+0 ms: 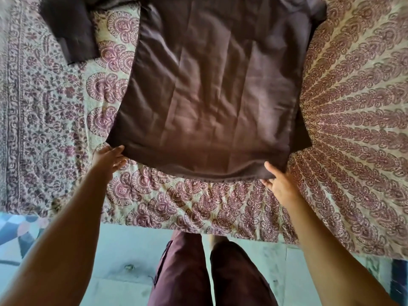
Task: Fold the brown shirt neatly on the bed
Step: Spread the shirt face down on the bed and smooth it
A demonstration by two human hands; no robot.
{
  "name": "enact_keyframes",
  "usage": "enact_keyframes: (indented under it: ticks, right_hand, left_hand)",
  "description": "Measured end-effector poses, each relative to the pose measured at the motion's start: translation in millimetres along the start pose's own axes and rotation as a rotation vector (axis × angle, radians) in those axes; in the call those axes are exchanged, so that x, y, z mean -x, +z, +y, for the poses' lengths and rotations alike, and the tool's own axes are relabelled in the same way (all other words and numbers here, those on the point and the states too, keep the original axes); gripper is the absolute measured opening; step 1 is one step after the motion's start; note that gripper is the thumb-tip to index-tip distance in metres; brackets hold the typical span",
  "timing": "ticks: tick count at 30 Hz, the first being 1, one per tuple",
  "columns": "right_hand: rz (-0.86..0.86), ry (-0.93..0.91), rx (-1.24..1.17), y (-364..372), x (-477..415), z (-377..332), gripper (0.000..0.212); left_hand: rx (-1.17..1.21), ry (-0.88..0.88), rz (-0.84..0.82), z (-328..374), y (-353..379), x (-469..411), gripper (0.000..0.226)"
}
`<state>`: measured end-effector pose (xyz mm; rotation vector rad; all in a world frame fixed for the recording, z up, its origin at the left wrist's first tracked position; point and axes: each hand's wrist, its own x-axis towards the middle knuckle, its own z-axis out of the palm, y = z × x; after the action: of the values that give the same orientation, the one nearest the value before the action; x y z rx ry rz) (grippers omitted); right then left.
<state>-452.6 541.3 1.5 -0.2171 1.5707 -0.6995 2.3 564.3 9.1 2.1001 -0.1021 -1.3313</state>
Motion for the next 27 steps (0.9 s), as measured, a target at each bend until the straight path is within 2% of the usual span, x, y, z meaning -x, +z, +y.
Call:
enact_keyframes:
  ticks: [2,6,11,13,15,17,20,22,24,25,27]
  right_hand:
    - [0.009,0.021,0.041,-3,2,8,0.016]
    - [0.171,0.060,-0.157,-7,4,15,0.010]
    - [0.264,0.018,0.123,2,4,30,0.010]
    - [0.214,0.048,0.109,3,5,32,0.015]
    - [0.095,0.103,0.092,4,8,33,0.022]
    - [0.038,0.143,0.151,9,12,34,0.016]
    - [0.164,0.149,0.227,18,9,38,0.012]
    - [0.308,0.110,0.362,25,7,38,0.035]
    - [0.507,0.077,0.473,34,11,35,0.065]
    - [0.586,0.053,0.490,37,16,30,0.065]
    - [0.710,0.010,0.531,41,21,12,0.052]
  left_hand:
    - [0.022,-0.010,-0.006,-5,-4,-3,0.031]
    - [0.063,-0.011,-0.036,-2,-7,1,0.027]
    - [-0.090,0.028,-0.002,-16,-9,-2,0.037]
    - [-0.147,0.043,0.031,-20,-8,-9,0.029]
    - [-0.186,0.061,0.064,-21,-7,-14,0.026]
    - [-0.250,0.092,0.098,-23,-10,-18,0.029]
    - [-0.511,0.148,0.208,-23,-10,-21,0.028]
    - [-0.671,0.179,0.310,-5,7,-10,0.019]
    - [-0.757,0.206,0.359,18,38,2,0.021]
    - [-0.765,0.245,0.370,29,55,8,0.021]
    - [-0.810,0.368,0.312,51,91,15,0.018]
